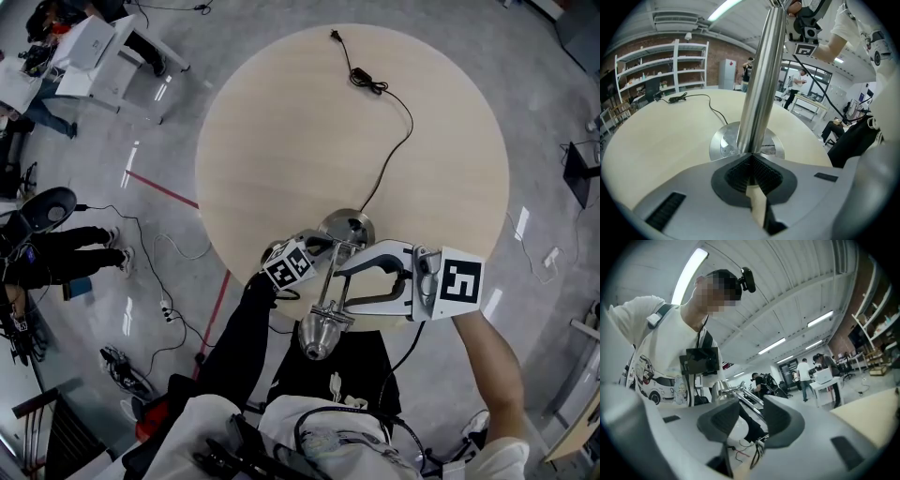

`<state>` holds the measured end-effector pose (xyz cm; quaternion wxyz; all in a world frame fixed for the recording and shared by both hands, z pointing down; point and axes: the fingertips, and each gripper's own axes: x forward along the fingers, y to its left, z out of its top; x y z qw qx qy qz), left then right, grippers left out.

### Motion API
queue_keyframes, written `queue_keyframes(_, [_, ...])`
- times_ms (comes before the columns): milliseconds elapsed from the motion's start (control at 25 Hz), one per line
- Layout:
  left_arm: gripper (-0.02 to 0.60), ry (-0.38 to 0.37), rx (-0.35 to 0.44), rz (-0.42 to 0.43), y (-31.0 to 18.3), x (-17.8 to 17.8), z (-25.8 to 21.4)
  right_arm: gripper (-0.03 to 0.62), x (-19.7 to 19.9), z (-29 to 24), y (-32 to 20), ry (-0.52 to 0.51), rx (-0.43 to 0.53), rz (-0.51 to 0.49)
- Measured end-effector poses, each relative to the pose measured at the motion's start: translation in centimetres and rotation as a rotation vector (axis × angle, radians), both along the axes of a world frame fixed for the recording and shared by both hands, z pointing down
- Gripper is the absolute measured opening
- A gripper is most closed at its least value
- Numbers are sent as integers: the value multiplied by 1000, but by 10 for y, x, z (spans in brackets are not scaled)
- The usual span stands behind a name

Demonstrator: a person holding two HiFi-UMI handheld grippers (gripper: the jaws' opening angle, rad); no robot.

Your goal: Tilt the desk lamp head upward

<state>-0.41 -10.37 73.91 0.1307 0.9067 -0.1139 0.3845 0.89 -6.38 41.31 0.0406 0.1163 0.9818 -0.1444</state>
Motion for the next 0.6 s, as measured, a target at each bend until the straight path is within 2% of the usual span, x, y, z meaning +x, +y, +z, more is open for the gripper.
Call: queue_keyframes(600, [3, 1, 5, -12, -2, -2, 1, 149, 4, -4, -15, -101, -105, 90])
